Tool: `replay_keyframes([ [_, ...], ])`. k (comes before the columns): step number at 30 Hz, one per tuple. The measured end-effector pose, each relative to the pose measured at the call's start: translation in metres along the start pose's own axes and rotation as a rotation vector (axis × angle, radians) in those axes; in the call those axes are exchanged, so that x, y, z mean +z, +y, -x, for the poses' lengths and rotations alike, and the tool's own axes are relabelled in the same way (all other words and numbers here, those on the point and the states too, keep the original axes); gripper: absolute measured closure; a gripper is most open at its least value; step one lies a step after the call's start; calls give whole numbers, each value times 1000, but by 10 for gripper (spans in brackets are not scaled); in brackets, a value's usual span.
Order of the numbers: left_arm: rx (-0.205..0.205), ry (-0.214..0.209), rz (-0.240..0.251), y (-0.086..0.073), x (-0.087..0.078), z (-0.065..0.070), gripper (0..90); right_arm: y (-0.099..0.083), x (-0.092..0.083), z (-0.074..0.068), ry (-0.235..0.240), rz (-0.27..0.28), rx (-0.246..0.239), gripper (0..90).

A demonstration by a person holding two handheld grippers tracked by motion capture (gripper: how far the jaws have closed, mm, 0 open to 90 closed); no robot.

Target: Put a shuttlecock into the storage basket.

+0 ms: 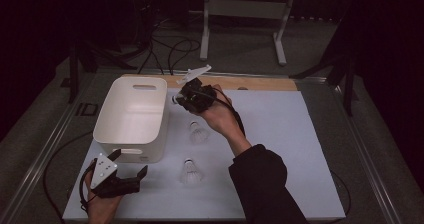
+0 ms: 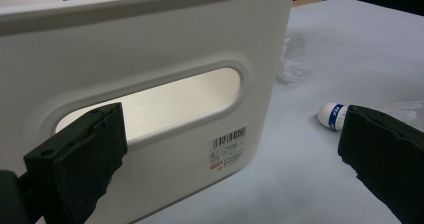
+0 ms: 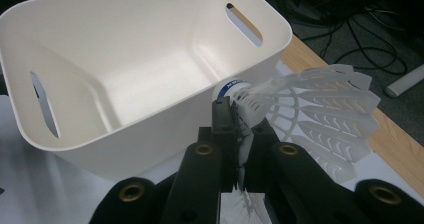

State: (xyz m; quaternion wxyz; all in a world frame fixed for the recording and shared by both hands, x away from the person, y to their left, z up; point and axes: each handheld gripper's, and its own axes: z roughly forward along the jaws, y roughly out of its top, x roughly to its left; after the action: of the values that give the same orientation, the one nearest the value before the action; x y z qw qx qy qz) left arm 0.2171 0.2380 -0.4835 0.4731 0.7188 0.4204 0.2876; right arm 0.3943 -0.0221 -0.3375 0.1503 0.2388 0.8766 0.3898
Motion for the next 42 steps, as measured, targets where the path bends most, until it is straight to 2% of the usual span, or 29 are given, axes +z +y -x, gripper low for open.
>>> replay_keyframes([
  [24, 2, 2, 1, 0, 0, 0, 0, 19, 8, -14, 7, 26, -19, 868],
  [42, -4, 0, 3, 0, 0, 0, 0, 26, 19, -29, 33, 17, -40, 868],
])
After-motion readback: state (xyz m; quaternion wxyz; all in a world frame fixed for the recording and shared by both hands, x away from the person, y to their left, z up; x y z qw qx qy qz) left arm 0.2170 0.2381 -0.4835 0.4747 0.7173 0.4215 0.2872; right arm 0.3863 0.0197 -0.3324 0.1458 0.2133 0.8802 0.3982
